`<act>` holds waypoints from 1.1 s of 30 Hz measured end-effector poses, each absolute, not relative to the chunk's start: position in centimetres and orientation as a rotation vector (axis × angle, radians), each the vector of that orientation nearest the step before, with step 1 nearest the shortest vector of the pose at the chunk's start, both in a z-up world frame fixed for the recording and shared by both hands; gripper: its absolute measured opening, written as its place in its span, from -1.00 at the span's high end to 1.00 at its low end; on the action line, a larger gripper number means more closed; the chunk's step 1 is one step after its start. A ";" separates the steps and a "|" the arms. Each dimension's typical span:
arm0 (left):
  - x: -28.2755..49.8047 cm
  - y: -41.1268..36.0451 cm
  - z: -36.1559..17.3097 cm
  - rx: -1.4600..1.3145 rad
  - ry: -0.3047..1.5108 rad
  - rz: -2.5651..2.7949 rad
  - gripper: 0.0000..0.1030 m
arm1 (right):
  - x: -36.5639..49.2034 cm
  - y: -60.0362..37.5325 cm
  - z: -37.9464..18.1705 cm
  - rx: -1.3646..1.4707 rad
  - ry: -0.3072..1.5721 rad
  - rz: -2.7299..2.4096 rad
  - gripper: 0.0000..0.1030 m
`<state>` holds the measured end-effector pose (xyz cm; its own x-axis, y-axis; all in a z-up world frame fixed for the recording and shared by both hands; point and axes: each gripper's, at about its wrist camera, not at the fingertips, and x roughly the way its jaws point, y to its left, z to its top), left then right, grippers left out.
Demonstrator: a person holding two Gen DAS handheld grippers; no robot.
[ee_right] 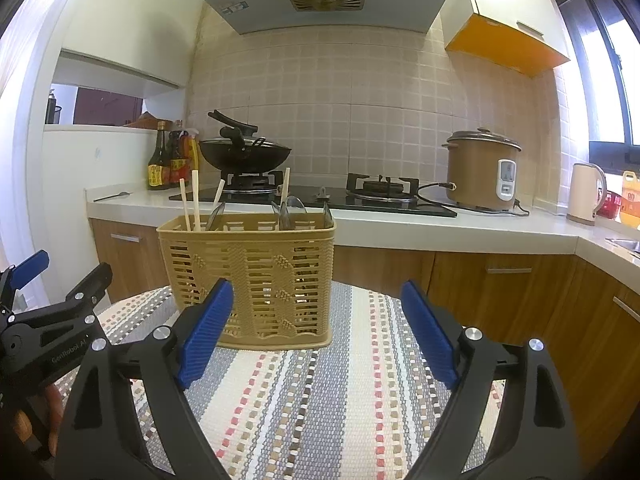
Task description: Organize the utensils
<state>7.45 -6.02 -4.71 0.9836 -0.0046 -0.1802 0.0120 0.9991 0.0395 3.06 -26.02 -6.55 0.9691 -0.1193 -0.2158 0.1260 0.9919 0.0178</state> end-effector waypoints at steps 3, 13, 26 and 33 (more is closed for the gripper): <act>7.5 -6.0 -4.7 0.042 0.185 -0.009 -0.85 | 3.1 -25.9 -6.6 0.029 0.218 -0.125 -0.60; 7.6 -6.1 -4.7 0.043 0.185 -0.011 -0.85 | 3.2 -25.9 -6.6 0.027 0.224 -0.125 -0.61; 7.5 -6.2 -4.8 0.045 0.184 -0.016 -0.85 | 3.2 -25.9 -6.7 0.031 0.228 -0.130 -0.61; 7.7 -6.1 -4.8 0.039 0.195 -0.019 -0.85 | 3.3 -25.9 -6.7 0.030 0.228 -0.132 -0.61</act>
